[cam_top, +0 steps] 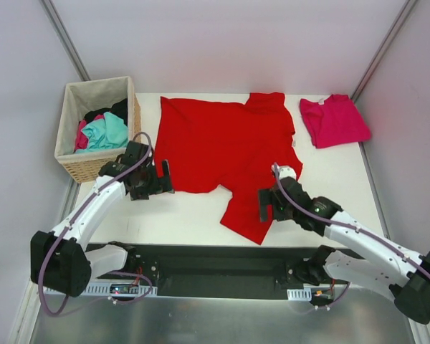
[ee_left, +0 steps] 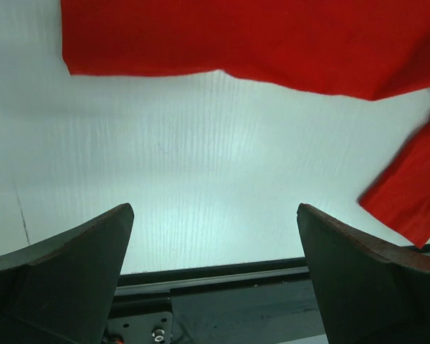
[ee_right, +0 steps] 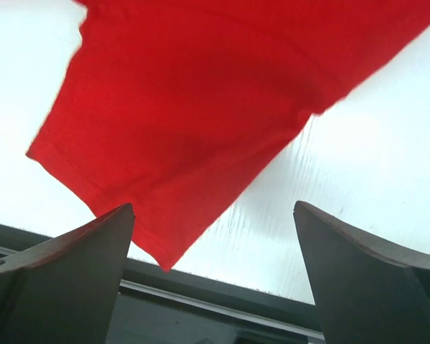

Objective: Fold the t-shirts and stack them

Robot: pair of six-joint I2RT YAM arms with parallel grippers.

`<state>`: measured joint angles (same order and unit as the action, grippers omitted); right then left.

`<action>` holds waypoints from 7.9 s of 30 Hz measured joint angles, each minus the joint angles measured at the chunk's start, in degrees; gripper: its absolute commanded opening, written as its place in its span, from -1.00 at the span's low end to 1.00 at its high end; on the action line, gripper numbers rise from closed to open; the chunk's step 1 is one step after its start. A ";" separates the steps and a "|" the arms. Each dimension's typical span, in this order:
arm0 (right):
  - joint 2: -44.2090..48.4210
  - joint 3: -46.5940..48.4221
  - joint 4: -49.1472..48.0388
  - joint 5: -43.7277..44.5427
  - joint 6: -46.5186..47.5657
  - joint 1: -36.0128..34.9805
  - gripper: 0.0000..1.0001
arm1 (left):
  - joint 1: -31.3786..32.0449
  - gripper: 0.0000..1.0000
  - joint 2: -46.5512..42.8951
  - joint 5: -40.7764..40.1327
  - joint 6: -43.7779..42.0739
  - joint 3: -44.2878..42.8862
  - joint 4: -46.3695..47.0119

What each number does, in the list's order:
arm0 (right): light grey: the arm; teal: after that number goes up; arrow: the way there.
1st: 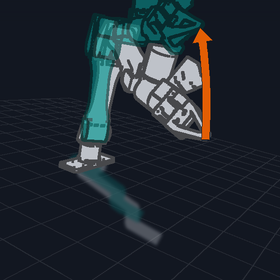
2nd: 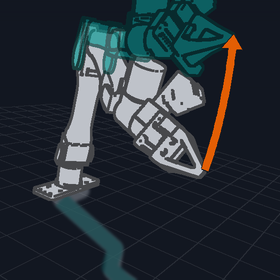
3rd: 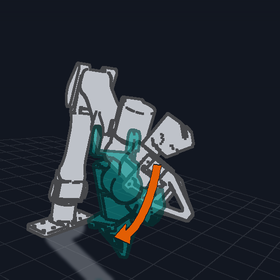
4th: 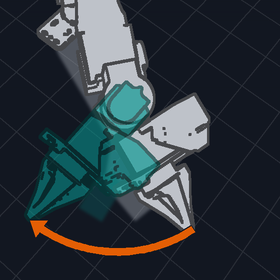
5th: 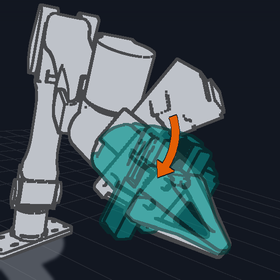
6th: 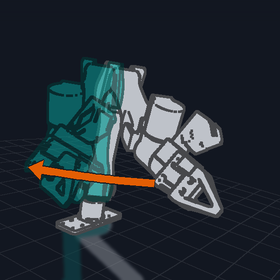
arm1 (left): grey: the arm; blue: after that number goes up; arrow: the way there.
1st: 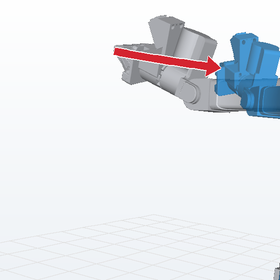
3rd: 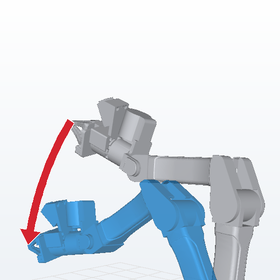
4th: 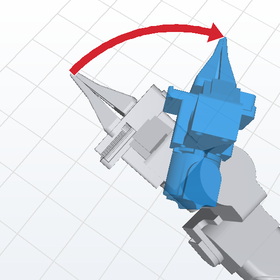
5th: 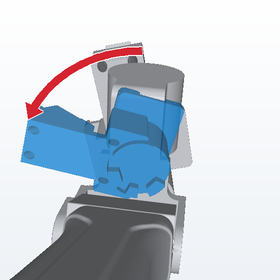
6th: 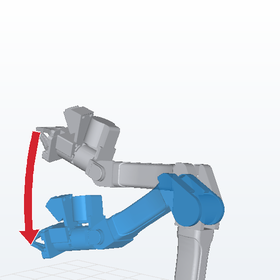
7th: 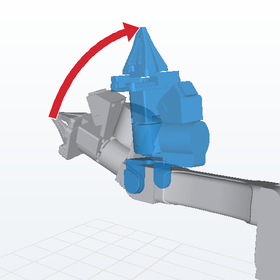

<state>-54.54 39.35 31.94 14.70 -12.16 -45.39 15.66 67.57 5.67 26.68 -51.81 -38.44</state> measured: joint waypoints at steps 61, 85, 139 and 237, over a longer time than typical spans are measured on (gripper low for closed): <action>14.75 -9.55 1.14 8.94 -7.48 -17.51 0.98 | -20.28 0.24 2.19 4.13 25.81 27.04 42.82; 17.00 -9.57 2.47 9.09 -10.08 -17.51 0.92 | -21.79 -1.00 5.38 4.09 28.52 30.84 49.88; 6.14 -24.50 -23.93 -4.70 -37.88 -17.77 0.07 | -23.65 -1.00 6.36 10.38 28.59 32.96 54.71; -6.64 14.64 -7.26 6.51 0.46 12.04 -0.99 | -21.27 -1.00 11.41 17.49 24.90 9.01 34.18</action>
<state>-61.19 54.00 24.69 21.21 -11.70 -33.34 -5.61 78.98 23.16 51.57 -42.81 -4.25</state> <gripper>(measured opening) 0.011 0.014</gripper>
